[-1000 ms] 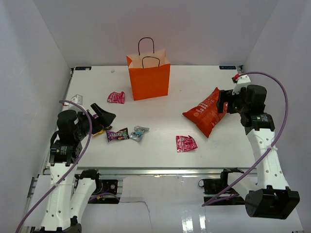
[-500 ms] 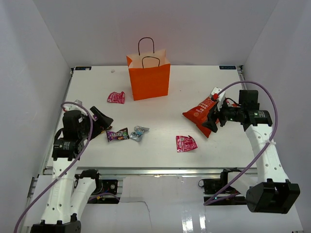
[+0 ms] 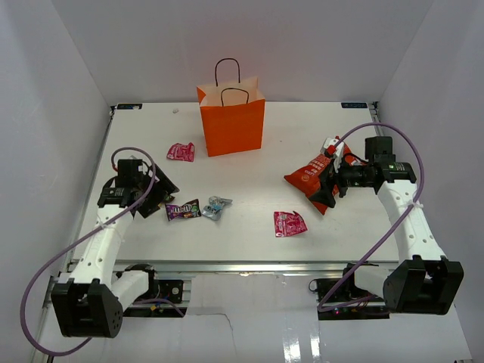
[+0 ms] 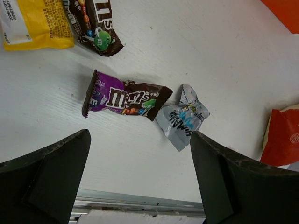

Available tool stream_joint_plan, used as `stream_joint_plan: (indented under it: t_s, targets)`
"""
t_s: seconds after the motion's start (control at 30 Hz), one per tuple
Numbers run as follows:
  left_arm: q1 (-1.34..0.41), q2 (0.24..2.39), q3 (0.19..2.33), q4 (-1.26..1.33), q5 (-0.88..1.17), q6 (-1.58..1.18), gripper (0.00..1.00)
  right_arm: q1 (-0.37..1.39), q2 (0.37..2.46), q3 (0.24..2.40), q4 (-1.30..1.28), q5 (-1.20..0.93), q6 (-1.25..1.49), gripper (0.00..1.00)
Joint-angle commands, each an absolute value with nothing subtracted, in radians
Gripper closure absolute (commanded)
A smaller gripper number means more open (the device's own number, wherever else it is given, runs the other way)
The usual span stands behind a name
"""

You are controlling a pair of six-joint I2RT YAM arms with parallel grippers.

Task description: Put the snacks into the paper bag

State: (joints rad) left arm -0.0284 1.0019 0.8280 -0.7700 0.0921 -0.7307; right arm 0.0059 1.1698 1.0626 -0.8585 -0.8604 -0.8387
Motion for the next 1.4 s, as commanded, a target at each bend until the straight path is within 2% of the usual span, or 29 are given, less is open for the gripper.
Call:
stream_joint_plan:
  t_s: [0.0,0.37,0.57,0.73,1.1,1.37]
  targets:
    - [-0.029,1.071,0.88,-0.716,0.065,-0.719,0.02,0.028,1.181,1.066,-0.831,-0.911,-0.838,0.04]
    - [-0.002,1.374,0.959,-0.618,-0.021,-0.608,0.02,0.028,1.19,1.04,-0.805,-0.907,-0.841,0.04]
    - [0.066,1.511,1.017,-0.614,-0.049,-0.552,0.09,0.028,1.204,1.046,-0.798,-0.902,-0.841,0.04]
    - [0.077,1.61,1.049,-0.604,-0.043,-0.523,0.11,0.028,1.229,1.069,-0.796,-0.899,-0.835,0.04]
    - [0.077,1.719,1.127,-0.606,-0.021,-0.476,0.21,0.028,1.259,1.085,-0.795,-0.899,-0.816,0.04]
    - [0.075,1.706,1.143,-0.604,-0.002,-0.465,0.27,0.028,1.264,1.091,-0.795,-0.907,-0.805,0.04]
